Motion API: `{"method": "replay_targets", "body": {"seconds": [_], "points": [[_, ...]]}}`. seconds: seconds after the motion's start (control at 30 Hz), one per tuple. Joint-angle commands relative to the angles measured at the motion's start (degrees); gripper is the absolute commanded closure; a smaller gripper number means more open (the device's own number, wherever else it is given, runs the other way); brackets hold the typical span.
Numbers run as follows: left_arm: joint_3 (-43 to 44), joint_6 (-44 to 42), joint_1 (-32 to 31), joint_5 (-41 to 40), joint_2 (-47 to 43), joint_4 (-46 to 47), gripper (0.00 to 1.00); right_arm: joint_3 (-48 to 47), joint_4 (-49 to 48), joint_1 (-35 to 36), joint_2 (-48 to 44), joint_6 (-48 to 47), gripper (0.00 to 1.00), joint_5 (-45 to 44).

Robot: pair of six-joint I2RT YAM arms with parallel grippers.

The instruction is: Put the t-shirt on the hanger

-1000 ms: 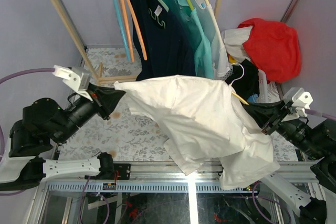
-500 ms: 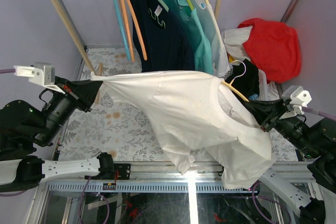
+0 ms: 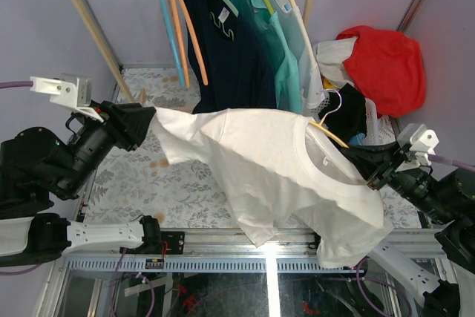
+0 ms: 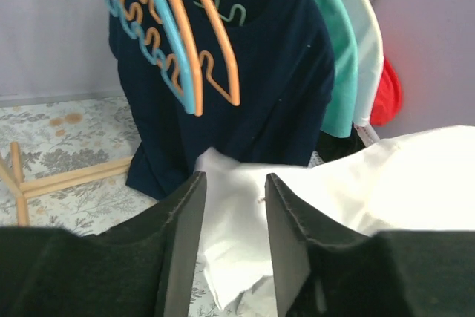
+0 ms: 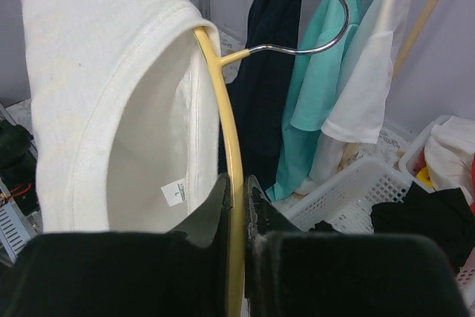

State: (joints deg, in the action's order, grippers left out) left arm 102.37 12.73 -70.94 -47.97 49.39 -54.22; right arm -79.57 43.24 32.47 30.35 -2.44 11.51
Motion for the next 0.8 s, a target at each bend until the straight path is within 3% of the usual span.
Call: {"method": "replay_targets", "body": {"seconds": [0.0,0.2,0.3,0.43,0.63,0.77], "points": [[5.9,-1.4,0.0,5.4,3.5,-5.8,0.60,-0.8,-4.6,-0.3,1.1,-0.2,1.00,-2.0],[7.9,-0.1,0.0,8.9,3.0,-7.6,0.53,-0.2,-2.2,-0.3,2.9,-3.5,1.00,-4.8],[11.1,-0.5,-0.1,14.1,6.8,-10.3,0.47,0.2,-2.2,-0.3,4.0,-5.0,1.00,-3.9],[14.6,-3.0,-0.1,23.7,13.7,-11.3,0.40,-0.2,-3.1,-0.3,6.6,-5.9,1.00,2.9],[16.0,-5.2,0.0,32.4,17.9,-8.5,0.19,-2.4,-2.4,-0.3,9.9,-5.6,1.00,14.9],[16.2,-5.7,0.0,35.4,20.0,-8.5,0.16,-3.7,-3.0,-0.3,11.3,-4.6,1.00,21.5]]}}
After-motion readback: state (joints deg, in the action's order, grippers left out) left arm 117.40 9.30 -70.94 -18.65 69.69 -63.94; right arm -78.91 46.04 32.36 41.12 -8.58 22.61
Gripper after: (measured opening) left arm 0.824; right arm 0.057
